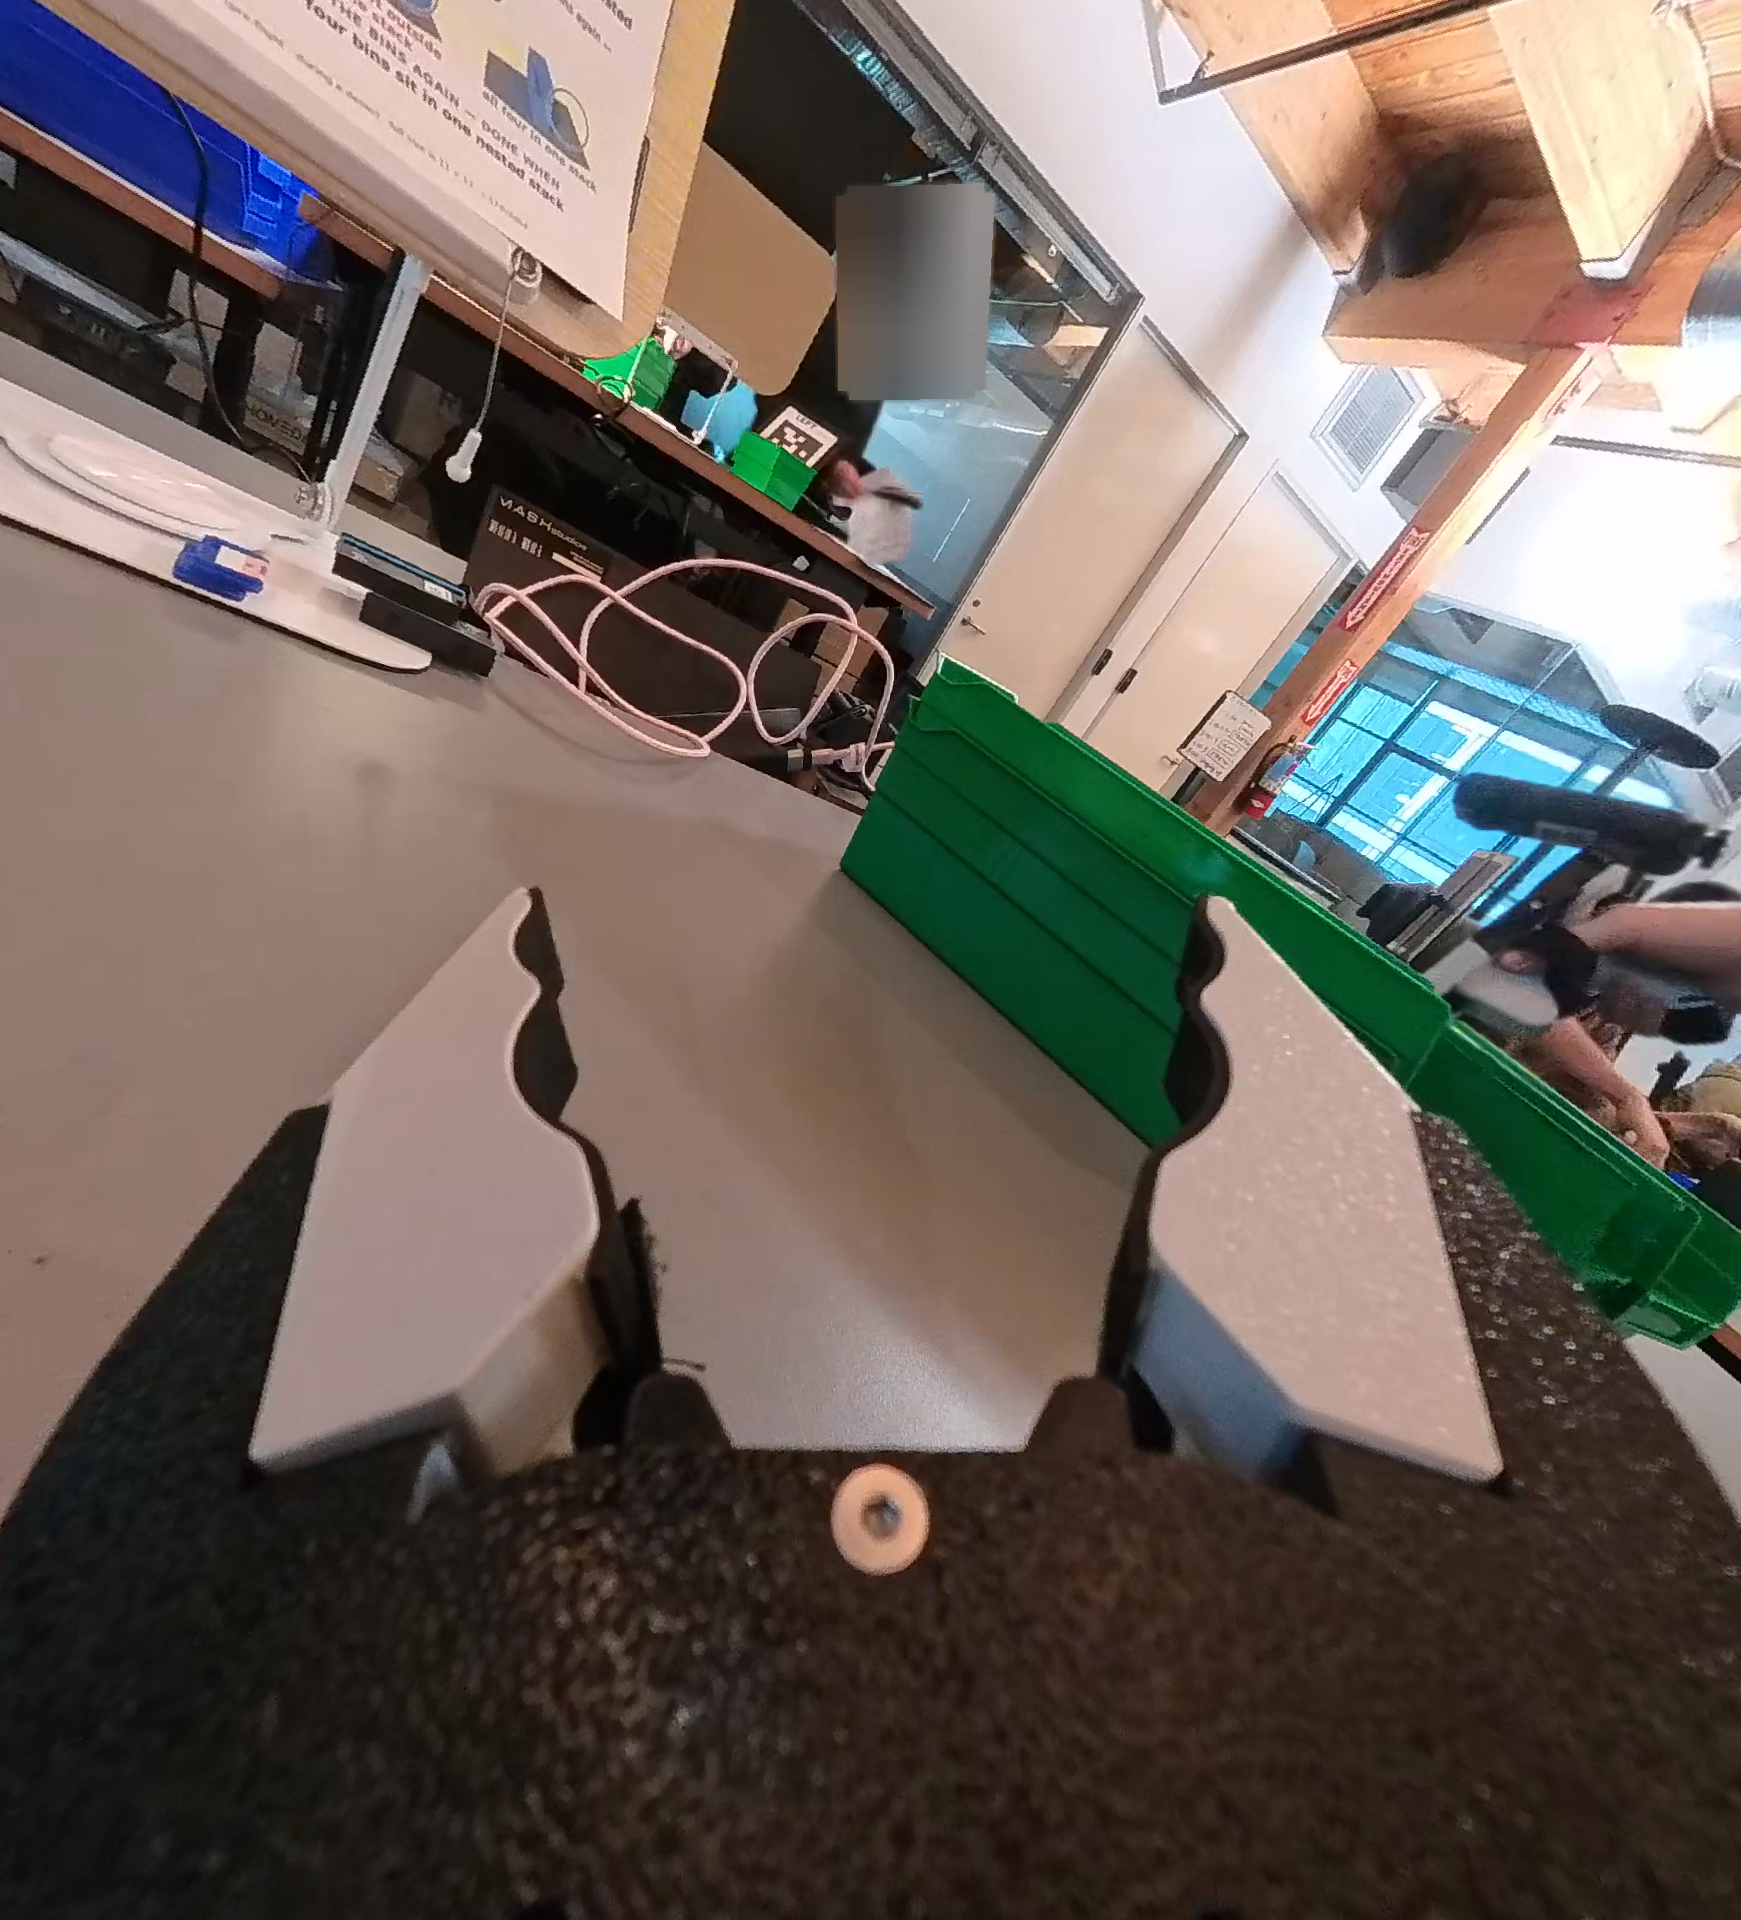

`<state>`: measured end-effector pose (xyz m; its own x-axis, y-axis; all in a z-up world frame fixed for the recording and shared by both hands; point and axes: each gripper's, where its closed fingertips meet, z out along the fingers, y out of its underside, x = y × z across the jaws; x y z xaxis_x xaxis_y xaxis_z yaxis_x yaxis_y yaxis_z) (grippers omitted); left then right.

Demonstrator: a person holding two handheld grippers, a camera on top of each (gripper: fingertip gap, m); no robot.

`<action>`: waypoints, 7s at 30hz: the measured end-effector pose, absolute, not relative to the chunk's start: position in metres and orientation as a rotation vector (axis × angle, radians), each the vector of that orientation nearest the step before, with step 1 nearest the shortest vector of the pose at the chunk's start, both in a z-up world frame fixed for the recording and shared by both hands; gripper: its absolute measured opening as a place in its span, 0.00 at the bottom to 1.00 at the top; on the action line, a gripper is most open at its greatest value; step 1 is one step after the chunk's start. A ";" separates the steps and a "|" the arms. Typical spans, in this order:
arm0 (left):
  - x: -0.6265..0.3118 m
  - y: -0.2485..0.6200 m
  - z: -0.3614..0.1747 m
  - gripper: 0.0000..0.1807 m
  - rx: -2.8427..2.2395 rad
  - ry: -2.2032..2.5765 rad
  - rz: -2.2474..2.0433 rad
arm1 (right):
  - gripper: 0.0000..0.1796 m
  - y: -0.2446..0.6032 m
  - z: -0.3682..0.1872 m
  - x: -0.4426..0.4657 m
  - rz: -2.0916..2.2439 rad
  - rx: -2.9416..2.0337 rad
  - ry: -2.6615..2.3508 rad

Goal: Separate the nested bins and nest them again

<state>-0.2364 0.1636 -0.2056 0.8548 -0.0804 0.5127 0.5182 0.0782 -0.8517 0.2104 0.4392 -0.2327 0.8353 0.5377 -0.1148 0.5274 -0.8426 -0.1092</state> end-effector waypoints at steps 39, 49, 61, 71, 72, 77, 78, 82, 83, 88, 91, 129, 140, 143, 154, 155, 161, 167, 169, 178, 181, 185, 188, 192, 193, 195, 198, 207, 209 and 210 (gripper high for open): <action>-0.241 0.163 -0.206 0.61 -1.406 -0.413 -0.520 | 0.64 0.396 -0.209 -0.062 0.125 -2.606 -1.519; -0.242 0.161 -0.203 0.62 -1.384 -0.420 -0.548 | 0.56 0.351 -0.188 -0.131 0.253 -2.479 -1.667; -0.242 0.160 -0.202 0.62 -1.376 -0.422 -0.552 | 0.57 0.340 -0.124 -0.155 0.304 -2.369 -1.680; -0.246 0.157 -0.199 0.61 -1.346 -0.437 -0.554 | 0.58 0.372 -0.068 -0.066 0.317 -2.409 -1.449; -0.245 0.157 -0.200 0.60 -1.346 -0.437 -0.562 | 0.58 0.378 -0.072 -0.051 0.294 -2.431 -1.412; -0.245 0.157 -0.200 0.60 -1.346 -0.437 -0.566 | 0.58 0.401 -0.121 0.014 0.258 -2.605 -1.244; -0.245 0.157 -0.200 0.60 -1.347 -0.437 -0.569 | 0.58 0.403 -0.135 0.023 0.259 -2.643 -1.221; -0.243 0.159 -0.202 0.60 -1.359 -0.436 -0.578 | 0.59 0.407 -0.194 0.048 0.144 -2.723 -1.198; -0.242 0.159 -0.202 0.60 -1.366 -0.433 -0.580 | 0.59 0.407 -0.207 0.055 0.097 -2.736 -1.203; -0.240 0.160 -0.204 0.60 -1.383 -0.418 -0.568 | 0.65 0.413 -0.232 0.065 0.102 -2.695 -1.122; -0.238 0.161 -0.204 0.60 -1.388 -0.417 -0.586 | 0.63 0.406 -0.226 0.065 0.052 -2.572 -1.178; -0.225 0.158 -0.199 0.52 -1.339 -0.382 -0.724 | 0.60 0.301 -0.227 -0.038 0.979 -1.684 -0.656; -0.227 0.159 -0.199 0.51 -1.339 -0.391 -0.723 | 0.57 0.273 -0.228 -0.062 1.183 -1.659 -0.826; -0.227 0.159 -0.199 0.52 -1.339 -0.391 -0.723 | 0.57 0.249 -0.230 -0.075 1.235 -1.627 -0.964; -0.227 0.159 -0.200 0.51 -1.347 -0.392 -0.715 | 0.34 0.280 -0.228 -0.076 1.067 -1.639 -0.840; -0.227 0.160 -0.201 0.51 -1.351 -0.392 -0.711 | 0.29 0.285 -0.231 -0.078 1.025 -1.664 -0.839; -0.226 0.161 -0.203 0.52 -1.368 -0.392 -0.700 | 0.09 0.280 -0.238 -0.090 0.870 -1.650 -0.962; -0.227 0.161 -0.202 0.52 -1.362 -0.395 -0.706 | 0.07 0.238 -0.238 -0.103 0.851 -1.515 -1.163; -0.227 0.161 -0.202 0.52 -1.362 -0.395 -0.707 | 0.08 0.216 -0.237 -0.111 0.874 -1.430 -1.262; -0.227 0.160 -0.201 0.53 -1.353 -0.394 -0.705 | 0.22 0.181 -0.229 -0.114 0.763 -1.157 -1.373; -0.227 0.156 -0.195 0.54 -1.327 -0.368 -0.656 | 0.25 0.185 -0.217 -0.107 0.785 -1.140 -1.302; -0.228 0.152 -0.188 0.56 -1.330 -0.325 -0.492 | 0.25 0.194 -0.191 -0.092 0.803 -1.111 -1.184; -0.226 0.153 -0.189 0.58 -1.342 -0.314 -0.499 | 0.25 0.193 -0.162 -0.076 0.808 -1.032 -1.093; -0.229 0.152 -0.187 0.62 -1.337 -0.310 -0.452 | 0.25 0.198 -0.106 -0.039 0.732 -0.865 -0.929; -0.229 0.151 -0.185 0.63 -1.338 -0.305 -0.419 | 0.25 0.203 -0.090 -0.026 0.731 -0.836 -0.876; -0.227 0.150 -0.182 0.60 -1.342 -0.267 -0.354 | 0.25 0.215 -0.055 0.003 0.751 -0.787 -0.797; -0.222 0.150 -0.180 0.57 -1.360 -0.207 -0.293 | 0.25 0.239 0.003 0.047 0.904 -0.773 -0.687; -0.178 0.148 -0.159 0.52 -1.364 0.061 0.048 | 0.23 0.270 0.123 0.235 1.013 -0.516 -0.273; -0.147 0.143 -0.144 0.48 -1.320 0.059 0.020 | 0.22 0.265 0.132 0.269 0.967 -0.420 -0.211; -0.128 0.144 -0.138 0.47 -1.320 0.054 -0.016 | 0.22 0.268 0.133 0.282 0.932 -0.405 -0.183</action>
